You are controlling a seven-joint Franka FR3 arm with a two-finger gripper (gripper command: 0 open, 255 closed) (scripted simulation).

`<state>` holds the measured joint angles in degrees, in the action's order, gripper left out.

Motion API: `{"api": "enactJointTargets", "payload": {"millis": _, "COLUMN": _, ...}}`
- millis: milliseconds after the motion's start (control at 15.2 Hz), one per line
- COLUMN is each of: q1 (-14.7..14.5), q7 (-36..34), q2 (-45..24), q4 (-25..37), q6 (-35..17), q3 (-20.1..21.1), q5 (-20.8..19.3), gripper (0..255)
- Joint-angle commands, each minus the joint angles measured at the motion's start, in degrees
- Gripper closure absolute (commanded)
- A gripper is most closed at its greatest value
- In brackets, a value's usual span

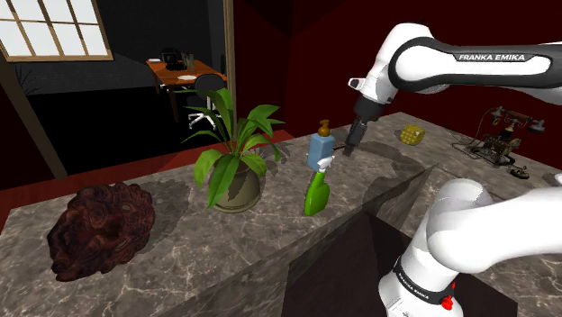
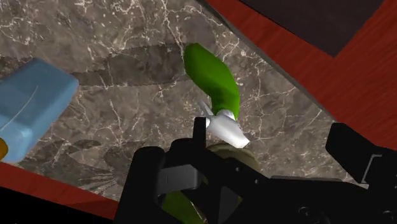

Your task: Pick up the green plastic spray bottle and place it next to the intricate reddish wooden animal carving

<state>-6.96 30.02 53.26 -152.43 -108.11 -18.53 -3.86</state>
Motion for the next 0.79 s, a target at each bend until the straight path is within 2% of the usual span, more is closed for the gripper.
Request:
{"api": "enactJointTargets", "payload": {"millis": 0, "q1": -2.1, "q7": 11.5, "q2": 0.8, "q4": -4.0, "q6": -4.6, "q3": -6.6, "q5": -1.8, "gripper": 0}}
{"api": "enactJointTargets", "payload": {"millis": 264, "q1": -8.9, "q7": 33.4, "q2": -3.3, "q4": -5.5, "q6": -11.4, "q3": -21.2, "q5": -4.2, "gripper": 0}}
{"api": "enactJointTargets", "payload": {"millis": 462, "q1": -17.7, "q7": 50.1, "q2": -8.4, "q4": -3.7, "q6": -15.4, "q3": -33.4, "q5": -4.6, "gripper": 0}}
{"api": "enactJointTargets", "payload": {"millis": 594, "q1": -25.7, "q7": 61.1, "q2": -11.8, "q4": -1.4, "q6": -17.3, "q3": -42.2, "q5": -4.0, "gripper": 0}}
{"api": "enactJointTargets", "payload": {"millis": 660, "q1": -28.5, "q7": 64.2, "q2": -12.6, "q4": -0.6, "q6": -17.7, "q3": -45.1, "q5": -3.9, "gripper": 0}}
{"api": "enactJointTargets", "payload": {"millis": 726, "q1": -29.1, "q7": 64.2, "q2": -12.9, "q4": -1.0, "q6": -18.6, "q3": -45.6, "q5": -4.0, "gripper": 0}}
